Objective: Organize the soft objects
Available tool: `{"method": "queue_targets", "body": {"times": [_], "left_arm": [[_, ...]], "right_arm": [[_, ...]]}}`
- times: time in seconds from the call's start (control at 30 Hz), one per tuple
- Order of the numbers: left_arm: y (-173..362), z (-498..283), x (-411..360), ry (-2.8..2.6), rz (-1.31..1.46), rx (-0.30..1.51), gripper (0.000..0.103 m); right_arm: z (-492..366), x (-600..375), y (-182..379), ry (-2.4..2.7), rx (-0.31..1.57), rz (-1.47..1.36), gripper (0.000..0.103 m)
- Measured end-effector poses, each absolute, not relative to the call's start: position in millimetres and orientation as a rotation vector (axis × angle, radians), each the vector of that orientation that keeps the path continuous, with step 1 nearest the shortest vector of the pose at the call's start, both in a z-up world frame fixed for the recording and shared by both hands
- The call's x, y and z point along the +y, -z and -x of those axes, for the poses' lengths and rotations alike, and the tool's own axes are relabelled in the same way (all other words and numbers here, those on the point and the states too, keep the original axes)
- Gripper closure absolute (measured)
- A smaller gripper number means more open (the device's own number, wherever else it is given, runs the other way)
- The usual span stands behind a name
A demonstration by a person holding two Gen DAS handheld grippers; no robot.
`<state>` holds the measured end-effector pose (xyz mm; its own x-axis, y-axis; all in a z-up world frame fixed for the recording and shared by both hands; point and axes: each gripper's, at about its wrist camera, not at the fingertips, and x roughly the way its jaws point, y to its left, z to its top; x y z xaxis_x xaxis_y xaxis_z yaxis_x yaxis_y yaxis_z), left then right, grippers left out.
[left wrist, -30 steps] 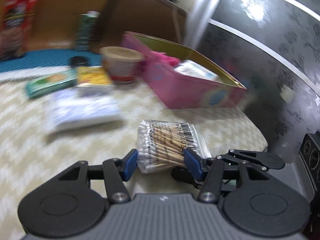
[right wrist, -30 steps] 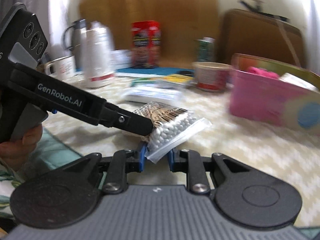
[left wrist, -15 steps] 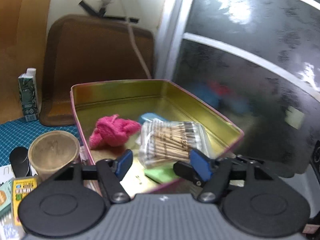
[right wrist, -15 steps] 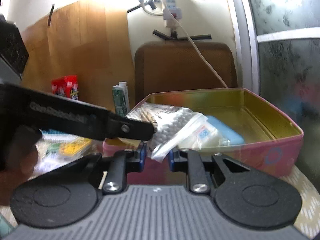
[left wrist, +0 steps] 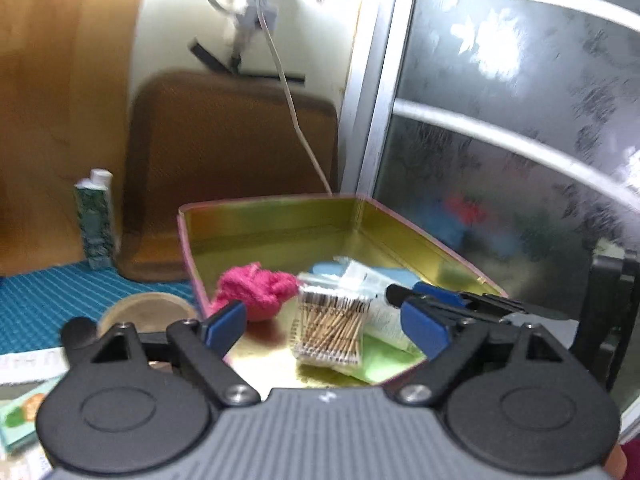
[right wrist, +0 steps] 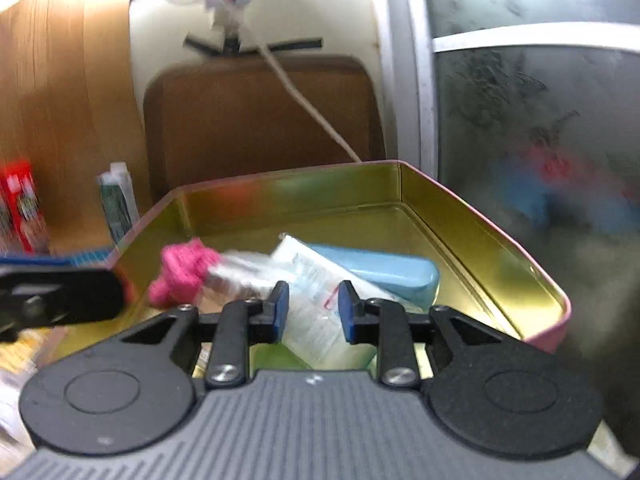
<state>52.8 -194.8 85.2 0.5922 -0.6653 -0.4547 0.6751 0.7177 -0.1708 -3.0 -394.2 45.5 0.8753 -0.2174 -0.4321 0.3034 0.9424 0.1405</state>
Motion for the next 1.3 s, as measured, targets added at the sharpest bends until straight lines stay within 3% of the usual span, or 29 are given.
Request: {"method": "queue_targets", "body": {"times": [0.23,0.57,0.63,0.8,0.87,0.93,1.0,1.2,1.23,1.27,1.3], "left_arm": [[-79.3,-33.1,-90.4,0.605,0.009,0.468,0.015],[-8.8,-25.6,1.8,0.343,-0.019,0.576,0.015],[-1.2,-28.6,7.2,0.345,0.013,0.594,0.017],[-2.2,-24.7,16.4,0.384,0.077,0.554,0.016],[-2.5,-23.4,20.9,0.389,0.095,0.540,0.015],[-2.9,-21.0,24.4,0.394,0.116,0.529,0.015],[-3.0,-20.4,28.9,0.400,0.143,0.516,0.015],[-2.3,-24.6,47.3,0.409,0.259,0.510,0.014],[-1.5,-26.2,50.7,0.409,0.281,0.514,0.014],[-0.8,-27.6,53.4,0.409,0.301,0.519,0.014],[0.2,-29.5,55.9,0.408,0.320,0.528,0.014]], "right_arm": [[57.8,-344.9,-67.3,0.159,0.216,-0.229,0.064],[24.0,-221.8,-35.8,-0.186,0.409,-0.128,0.062],[0.5,-207.6,-33.1,-0.194,0.461,-0.126,0.058],[-51.0,-187.3,-23.6,-0.154,0.584,-0.174,0.029],[-61.1,-184.9,-17.8,-0.151,0.623,-0.194,0.024],[-72.1,-182.5,-11.2,-0.132,0.667,-0.198,0.026],[-73.8,-182.4,-8.4,-0.127,0.656,-0.206,0.044],[-38.0,-185.9,-28.0,-0.200,0.587,-0.175,0.047],[-25.7,-185.6,-33.2,-0.238,0.556,-0.153,0.061],[-12.7,-185.4,-36.4,-0.286,0.536,-0.128,0.084],[0.0,-185.9,-38.1,-0.336,0.530,-0.105,0.084]]}}
